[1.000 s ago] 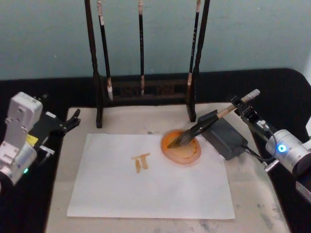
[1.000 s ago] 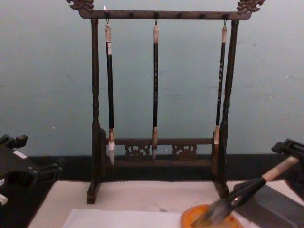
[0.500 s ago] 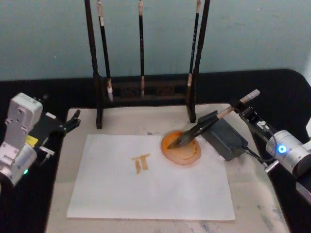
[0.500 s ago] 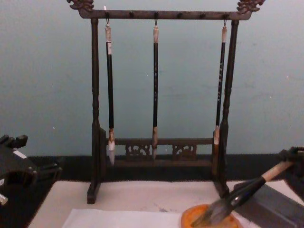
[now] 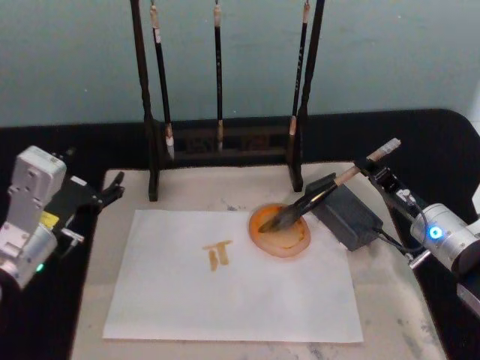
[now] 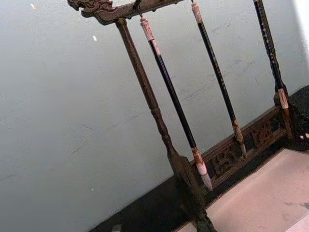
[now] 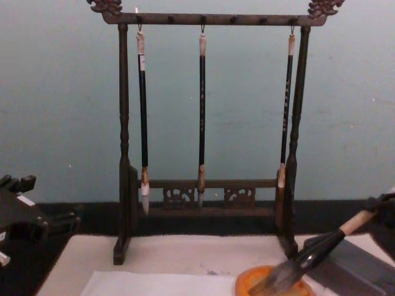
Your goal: Pick up the brush from the inkstone, write on the paper, then place the brush back to its original position.
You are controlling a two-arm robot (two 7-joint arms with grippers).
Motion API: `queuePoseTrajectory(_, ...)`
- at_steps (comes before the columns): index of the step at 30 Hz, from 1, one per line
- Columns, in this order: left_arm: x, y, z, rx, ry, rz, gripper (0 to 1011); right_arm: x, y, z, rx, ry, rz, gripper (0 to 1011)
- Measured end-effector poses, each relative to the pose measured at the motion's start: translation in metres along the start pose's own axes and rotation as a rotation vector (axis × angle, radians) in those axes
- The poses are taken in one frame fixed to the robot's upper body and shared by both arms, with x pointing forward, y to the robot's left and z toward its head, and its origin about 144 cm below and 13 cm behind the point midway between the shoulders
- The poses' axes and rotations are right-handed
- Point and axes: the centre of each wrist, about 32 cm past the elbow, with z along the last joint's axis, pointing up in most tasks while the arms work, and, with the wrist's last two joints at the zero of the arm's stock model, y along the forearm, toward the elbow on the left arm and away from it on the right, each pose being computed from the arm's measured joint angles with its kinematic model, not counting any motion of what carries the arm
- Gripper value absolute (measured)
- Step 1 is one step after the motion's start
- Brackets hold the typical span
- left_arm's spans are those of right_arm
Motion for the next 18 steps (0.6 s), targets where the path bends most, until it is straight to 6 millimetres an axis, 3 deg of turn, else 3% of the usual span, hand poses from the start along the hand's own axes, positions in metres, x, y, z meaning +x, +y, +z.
queuePoseTrajectory(18,0.0,0.0,0.0,0.0,0.0,0.0,1010,-0.0008,0.0004,0.0002,0.008,-0.005,0.012,152)
